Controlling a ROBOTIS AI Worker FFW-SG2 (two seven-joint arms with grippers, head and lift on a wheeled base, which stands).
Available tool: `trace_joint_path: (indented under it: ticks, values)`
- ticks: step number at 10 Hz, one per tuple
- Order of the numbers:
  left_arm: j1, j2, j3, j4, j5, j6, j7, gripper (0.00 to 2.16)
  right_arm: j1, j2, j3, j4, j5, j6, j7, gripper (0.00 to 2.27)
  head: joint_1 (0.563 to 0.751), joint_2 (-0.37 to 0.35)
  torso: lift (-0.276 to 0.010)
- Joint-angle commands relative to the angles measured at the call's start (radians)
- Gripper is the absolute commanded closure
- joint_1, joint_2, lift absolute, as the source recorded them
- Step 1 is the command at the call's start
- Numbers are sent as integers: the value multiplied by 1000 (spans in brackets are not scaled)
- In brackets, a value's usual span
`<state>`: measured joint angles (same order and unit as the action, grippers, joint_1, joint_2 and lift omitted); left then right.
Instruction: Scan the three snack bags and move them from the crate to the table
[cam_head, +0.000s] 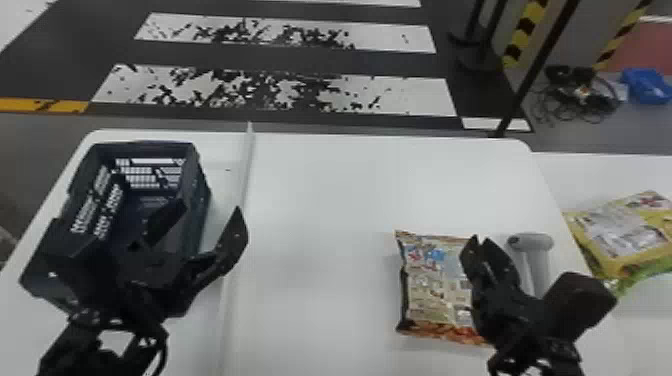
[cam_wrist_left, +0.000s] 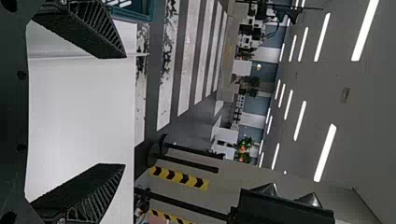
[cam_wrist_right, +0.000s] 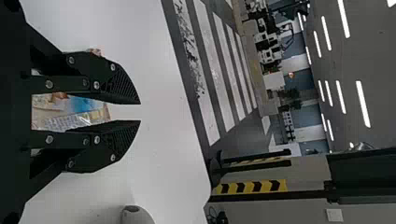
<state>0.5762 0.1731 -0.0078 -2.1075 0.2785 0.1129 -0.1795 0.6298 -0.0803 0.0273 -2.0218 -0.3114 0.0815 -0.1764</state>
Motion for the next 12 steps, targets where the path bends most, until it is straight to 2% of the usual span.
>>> trace_joint_path:
  ticks: [1,2,3,4,5,6,8,12]
  values:
    - [2,0,-1,-6,1,0,0,33,16,-10,-72,-63,18,77,5,29,695,-78,-62]
    - [7,0,-1,-11,1,-3,-2,33,16,-33,-129,-74,20,145,43,43,695,-109,-62]
    - [7,0,-1,-11,1,0,-2,33,19,-33,-182,-64,51,148,115,43,695,-143,-62]
    - [7,3,-1,-11,1,0,-9,33,16,-35,-202,-38,117,145,156,53,695,-157,-62]
    - [8,3,-1,-14,2,0,-11,33,8,-59,-216,-6,127,151,161,66,695,-183,-62]
    - [11,8,-1,-17,2,0,-11,33,-10,-62,-241,23,129,185,199,76,695,-210,-62]
    - [19,12,0,-23,4,0,-11,33,-88,-73,-274,123,129,289,293,80,695,-238,-62]
    - [45,17,0,-43,-4,0,-9,33,-216,-122,-296,310,133,271,351,87,695,-276,-62]
